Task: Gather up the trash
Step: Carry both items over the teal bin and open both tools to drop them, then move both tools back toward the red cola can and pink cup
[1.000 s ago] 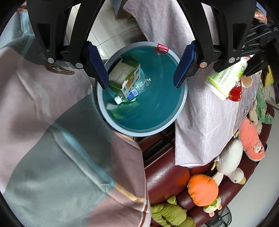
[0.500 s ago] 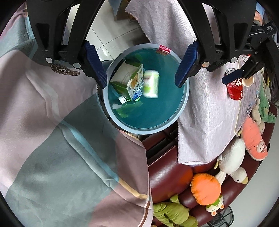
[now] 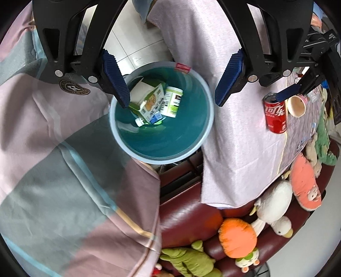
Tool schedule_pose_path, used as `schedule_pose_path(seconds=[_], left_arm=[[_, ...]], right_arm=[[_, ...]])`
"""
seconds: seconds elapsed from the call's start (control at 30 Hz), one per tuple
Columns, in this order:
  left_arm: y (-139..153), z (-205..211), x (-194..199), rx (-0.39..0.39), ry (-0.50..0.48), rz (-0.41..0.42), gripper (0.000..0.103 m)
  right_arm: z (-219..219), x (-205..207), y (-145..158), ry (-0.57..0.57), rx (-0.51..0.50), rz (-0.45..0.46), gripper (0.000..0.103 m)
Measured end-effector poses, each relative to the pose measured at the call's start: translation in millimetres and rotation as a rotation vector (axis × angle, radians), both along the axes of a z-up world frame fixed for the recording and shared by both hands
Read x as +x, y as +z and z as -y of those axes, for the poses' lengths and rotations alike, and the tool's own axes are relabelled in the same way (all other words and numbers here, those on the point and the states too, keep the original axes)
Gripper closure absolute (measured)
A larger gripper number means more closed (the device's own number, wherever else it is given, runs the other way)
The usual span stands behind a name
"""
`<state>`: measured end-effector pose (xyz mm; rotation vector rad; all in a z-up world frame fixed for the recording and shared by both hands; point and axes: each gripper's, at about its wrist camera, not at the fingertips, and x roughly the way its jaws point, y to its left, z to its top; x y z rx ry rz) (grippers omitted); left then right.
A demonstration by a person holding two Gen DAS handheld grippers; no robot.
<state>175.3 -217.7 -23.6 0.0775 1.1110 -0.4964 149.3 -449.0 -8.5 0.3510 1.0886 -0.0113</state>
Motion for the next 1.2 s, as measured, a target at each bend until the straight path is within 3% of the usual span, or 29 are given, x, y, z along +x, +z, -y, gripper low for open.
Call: schedule_pose_path(seconds=[0.27, 0.73, 0.93, 1.2], left_arm=[[17, -59, -4, -0.005, 0.045, 0.037, 0.015], [30, -190, -5, 0.066, 0.106, 0.103, 0.01], [24, -228, 8, 0.077, 0.103, 0.096, 0.01], [12, -255, 28, 0.12, 0.029, 0.104, 0.01]], right_arm=[[-54, 8, 14, 0.087, -0.026, -0.006, 0.025], [-173, 36, 29, 0.289, -0.066, -0.045, 0.021], [-215, 55, 20, 0.36, -0.094, -0.093, 0.021], [-260, 92, -7, 0.429, -0.1, -0.173, 0.022]])
